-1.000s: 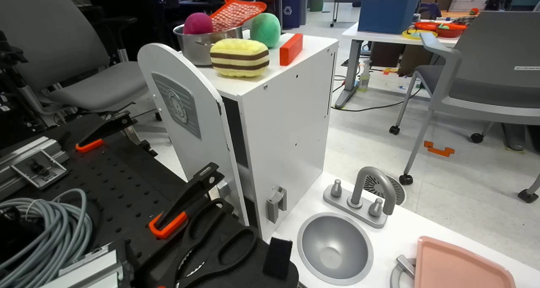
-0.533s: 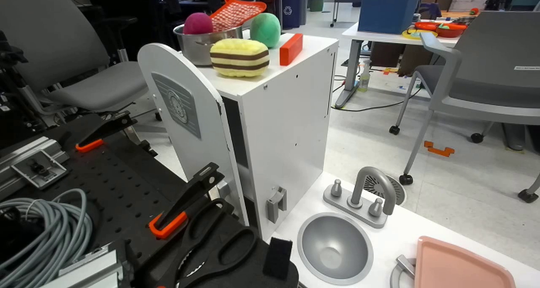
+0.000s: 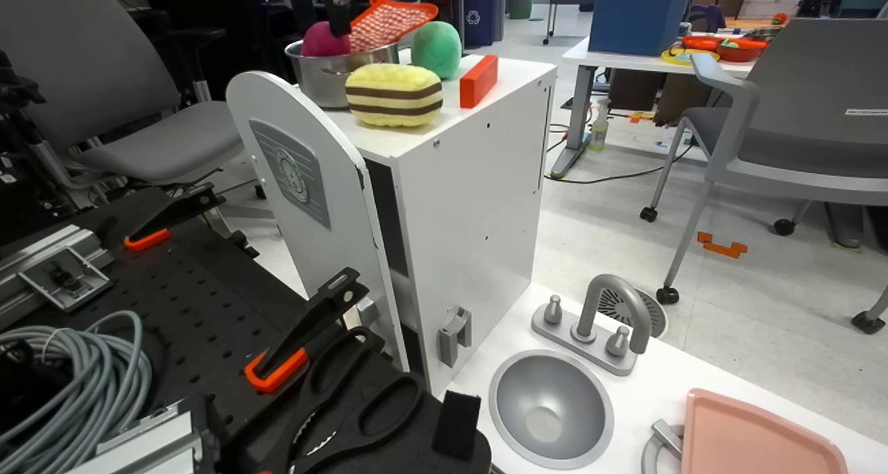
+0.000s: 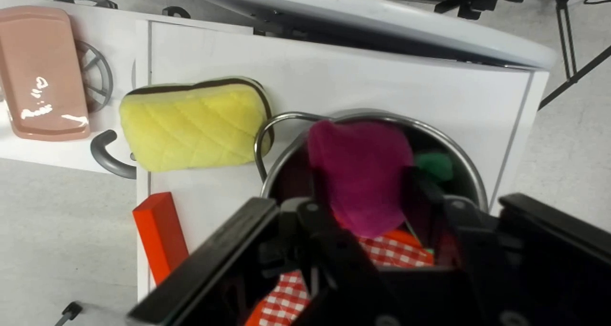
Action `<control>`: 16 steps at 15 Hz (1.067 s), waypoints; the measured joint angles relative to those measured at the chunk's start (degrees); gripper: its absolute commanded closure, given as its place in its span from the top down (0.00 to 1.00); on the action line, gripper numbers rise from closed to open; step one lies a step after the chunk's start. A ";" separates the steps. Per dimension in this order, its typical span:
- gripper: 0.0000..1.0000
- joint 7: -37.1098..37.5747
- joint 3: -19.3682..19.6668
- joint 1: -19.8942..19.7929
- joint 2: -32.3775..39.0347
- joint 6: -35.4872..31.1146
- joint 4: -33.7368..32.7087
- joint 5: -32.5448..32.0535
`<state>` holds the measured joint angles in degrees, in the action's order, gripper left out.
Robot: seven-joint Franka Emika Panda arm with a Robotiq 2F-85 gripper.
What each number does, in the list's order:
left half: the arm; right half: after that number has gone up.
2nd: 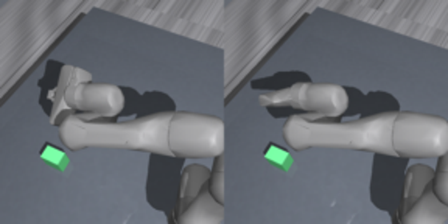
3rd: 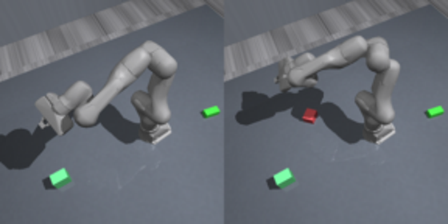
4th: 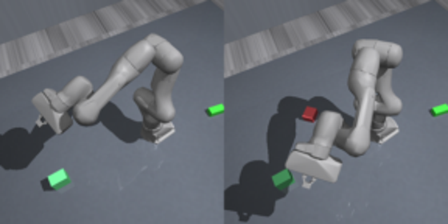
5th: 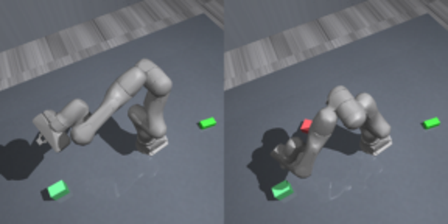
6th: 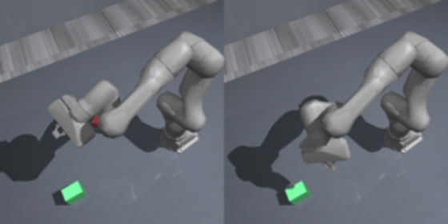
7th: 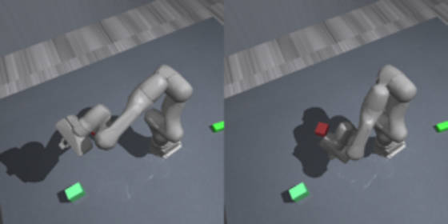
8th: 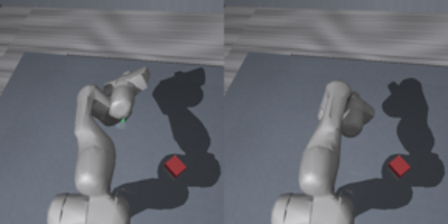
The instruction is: Remove the purple plushy from the pot and put it atop the cupboard
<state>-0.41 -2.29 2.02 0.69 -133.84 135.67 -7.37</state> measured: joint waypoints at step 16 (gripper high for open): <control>0.01 -3.11 0.32 -0.04 -4.59 0.01 -0.02 3.54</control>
<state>-3.52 -1.97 1.97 -3.90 -133.83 135.65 -3.83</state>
